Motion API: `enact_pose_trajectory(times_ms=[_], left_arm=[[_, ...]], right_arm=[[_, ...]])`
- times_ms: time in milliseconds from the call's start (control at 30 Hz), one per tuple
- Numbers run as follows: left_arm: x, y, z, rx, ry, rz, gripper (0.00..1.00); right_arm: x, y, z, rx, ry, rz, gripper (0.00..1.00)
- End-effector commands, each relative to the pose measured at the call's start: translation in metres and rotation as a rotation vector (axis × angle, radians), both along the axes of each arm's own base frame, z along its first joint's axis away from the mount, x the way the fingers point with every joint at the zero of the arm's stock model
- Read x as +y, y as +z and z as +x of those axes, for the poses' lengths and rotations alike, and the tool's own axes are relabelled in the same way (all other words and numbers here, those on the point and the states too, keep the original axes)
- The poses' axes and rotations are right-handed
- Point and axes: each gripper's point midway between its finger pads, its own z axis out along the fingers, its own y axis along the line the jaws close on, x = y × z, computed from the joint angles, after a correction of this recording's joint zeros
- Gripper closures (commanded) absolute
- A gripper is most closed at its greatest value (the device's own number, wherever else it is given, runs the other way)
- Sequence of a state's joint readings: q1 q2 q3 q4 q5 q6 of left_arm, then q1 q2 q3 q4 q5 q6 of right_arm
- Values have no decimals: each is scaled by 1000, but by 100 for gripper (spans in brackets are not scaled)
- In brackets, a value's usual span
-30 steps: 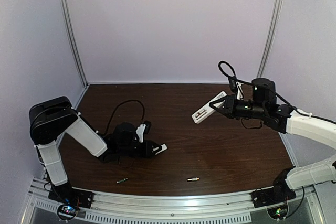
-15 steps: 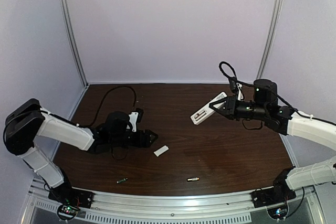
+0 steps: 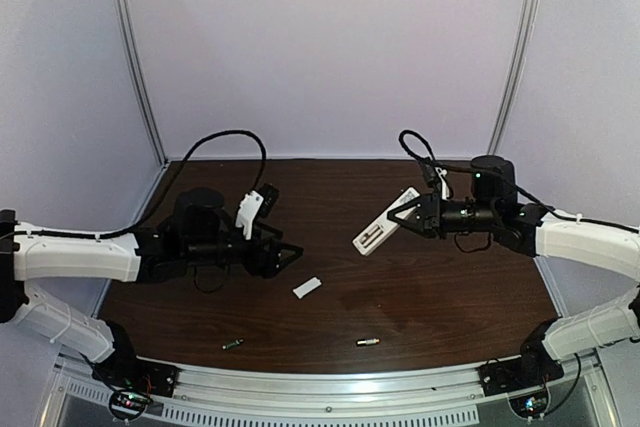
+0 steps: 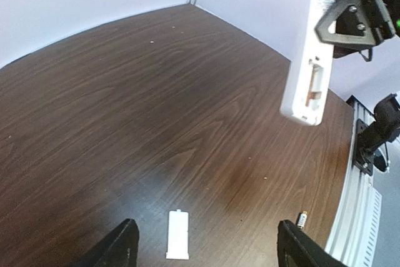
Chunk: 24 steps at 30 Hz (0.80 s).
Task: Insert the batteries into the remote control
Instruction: Pass from the right arm to the left
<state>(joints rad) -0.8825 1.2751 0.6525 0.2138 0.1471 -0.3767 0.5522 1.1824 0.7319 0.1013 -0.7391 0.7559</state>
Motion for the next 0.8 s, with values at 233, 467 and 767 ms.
enact_pose_trajectory(times_ms=[233,467,767], left_arm=[[-82,42,-25,-135,-166,48,22],[-110,36,-31,-112,-233,29,17],[-131,18,-59,-64,-353,48,25]], right_arm=[[40,-5,-19,27,139,19,100],[51,-1,-23,22,164,22,100],[52,3,-20,8,153,25,99]])
